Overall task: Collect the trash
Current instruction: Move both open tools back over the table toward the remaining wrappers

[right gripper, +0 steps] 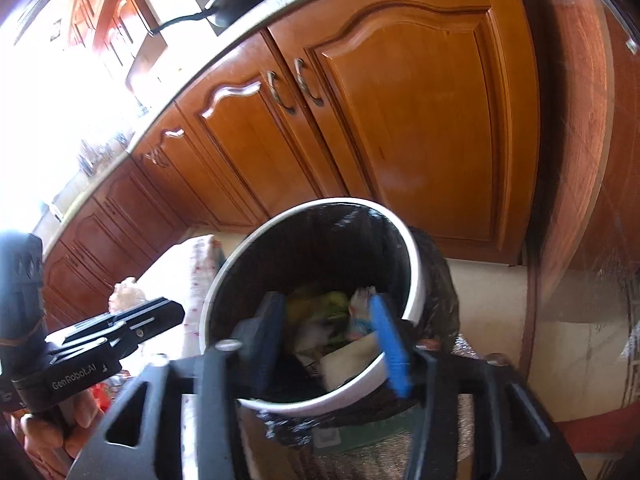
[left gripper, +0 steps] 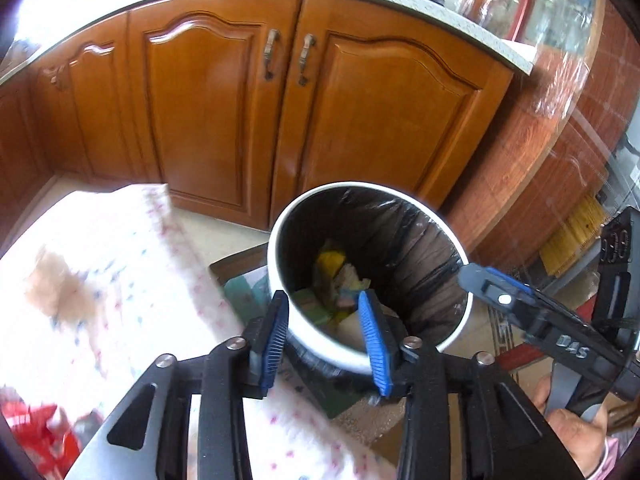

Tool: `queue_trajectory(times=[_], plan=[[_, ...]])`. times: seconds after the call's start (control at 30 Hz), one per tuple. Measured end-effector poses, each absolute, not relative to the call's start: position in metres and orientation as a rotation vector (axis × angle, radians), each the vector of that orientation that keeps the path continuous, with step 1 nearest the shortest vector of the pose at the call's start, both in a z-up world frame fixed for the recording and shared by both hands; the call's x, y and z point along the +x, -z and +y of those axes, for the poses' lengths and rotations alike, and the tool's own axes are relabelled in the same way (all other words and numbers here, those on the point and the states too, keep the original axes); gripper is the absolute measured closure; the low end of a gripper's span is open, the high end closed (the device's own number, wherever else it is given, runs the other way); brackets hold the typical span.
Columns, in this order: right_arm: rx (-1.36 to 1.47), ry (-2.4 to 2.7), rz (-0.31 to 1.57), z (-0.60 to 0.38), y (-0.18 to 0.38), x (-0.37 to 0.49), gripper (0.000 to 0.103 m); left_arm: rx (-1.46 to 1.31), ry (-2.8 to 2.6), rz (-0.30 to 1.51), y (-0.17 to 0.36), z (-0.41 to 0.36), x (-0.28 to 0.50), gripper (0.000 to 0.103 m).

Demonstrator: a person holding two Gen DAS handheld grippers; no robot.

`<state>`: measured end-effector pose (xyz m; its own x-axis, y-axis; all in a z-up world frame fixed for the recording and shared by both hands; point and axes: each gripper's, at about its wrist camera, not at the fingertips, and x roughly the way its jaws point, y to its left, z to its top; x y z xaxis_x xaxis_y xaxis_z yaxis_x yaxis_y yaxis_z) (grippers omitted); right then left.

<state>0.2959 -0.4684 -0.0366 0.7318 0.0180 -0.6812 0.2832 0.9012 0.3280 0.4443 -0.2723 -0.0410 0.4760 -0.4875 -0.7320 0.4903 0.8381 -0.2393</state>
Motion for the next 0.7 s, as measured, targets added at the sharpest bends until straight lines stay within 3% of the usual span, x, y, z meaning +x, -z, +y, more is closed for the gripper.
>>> queue_trajectory(times=[0.13, 0.7], plan=[[0.449, 0.116, 0.69, -0.446, 0.034, 0.276, 0.017, -0.049, 0.571, 0.892, 0.043, -0.242, 0.418, 0.064], [0.489, -0.03, 0.698, -0.339, 0.053, 0.23, 0.015, -0.145, 0.381, 0.856, 0.04, -0.103, 0.31, 0.063]])
